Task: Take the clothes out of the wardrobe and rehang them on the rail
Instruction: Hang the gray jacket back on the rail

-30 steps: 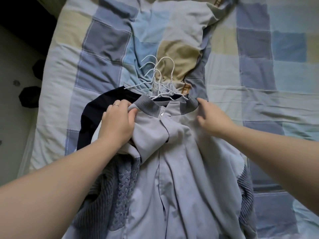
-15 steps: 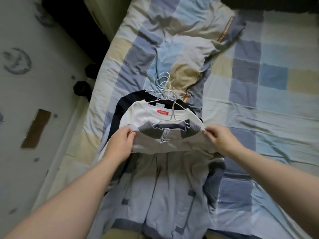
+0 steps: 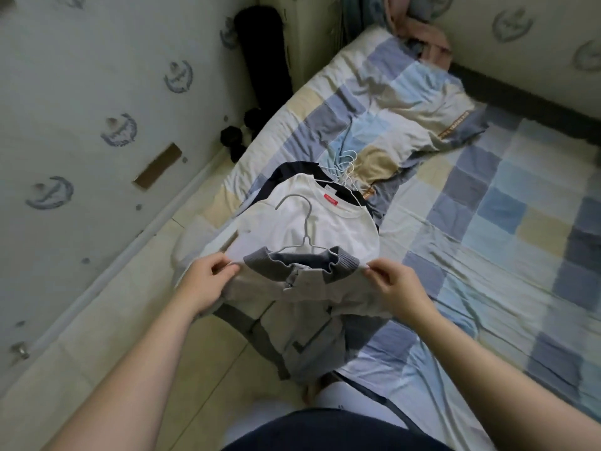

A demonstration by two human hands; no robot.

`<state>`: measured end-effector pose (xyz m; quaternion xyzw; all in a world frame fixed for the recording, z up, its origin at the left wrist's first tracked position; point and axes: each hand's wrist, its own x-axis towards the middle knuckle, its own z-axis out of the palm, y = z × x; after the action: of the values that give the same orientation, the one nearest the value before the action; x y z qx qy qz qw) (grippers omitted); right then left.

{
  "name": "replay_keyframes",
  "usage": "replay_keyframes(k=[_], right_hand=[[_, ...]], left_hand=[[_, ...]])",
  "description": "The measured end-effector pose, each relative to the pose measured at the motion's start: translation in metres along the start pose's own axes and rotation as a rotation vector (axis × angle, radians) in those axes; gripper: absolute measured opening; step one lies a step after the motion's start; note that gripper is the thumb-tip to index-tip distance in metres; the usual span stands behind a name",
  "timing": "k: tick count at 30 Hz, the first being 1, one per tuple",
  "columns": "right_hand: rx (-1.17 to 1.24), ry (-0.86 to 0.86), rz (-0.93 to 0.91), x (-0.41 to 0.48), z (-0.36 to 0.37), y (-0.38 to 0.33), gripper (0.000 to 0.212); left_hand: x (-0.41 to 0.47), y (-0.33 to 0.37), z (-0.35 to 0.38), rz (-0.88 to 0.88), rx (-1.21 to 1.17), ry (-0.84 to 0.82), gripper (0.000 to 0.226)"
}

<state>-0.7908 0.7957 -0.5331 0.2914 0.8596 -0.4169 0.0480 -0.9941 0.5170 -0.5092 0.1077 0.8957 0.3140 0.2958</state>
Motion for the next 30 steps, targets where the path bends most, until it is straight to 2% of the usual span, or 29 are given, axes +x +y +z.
replay_keyframes(k=[4, 12, 24, 30], right_hand=[[-0.019, -0.019, -0.125, -0.037, 0.008, -0.037, 0.015], [-0.014, -0.013, -0.408, -0.14, 0.052, -0.104, 0.011], [0.012, -0.069, -0.582, -0.322, 0.119, -0.144, 0.013], [-0.007, -0.127, -0.701, -0.39, 0.13, -0.162, 0.012]], left_hand=[[-0.079, -0.03, -0.022, -0.052, -0.181, 0.168, 0.006], [-0.243, -0.122, -0.052, -0.07, -0.413, 0.416, 0.013], [-0.466, -0.221, -0.033, -0.07, -0.47, 0.749, 0.005], [-0.567, -0.237, -0.024, -0.06, -0.473, 0.914, 0.015]])
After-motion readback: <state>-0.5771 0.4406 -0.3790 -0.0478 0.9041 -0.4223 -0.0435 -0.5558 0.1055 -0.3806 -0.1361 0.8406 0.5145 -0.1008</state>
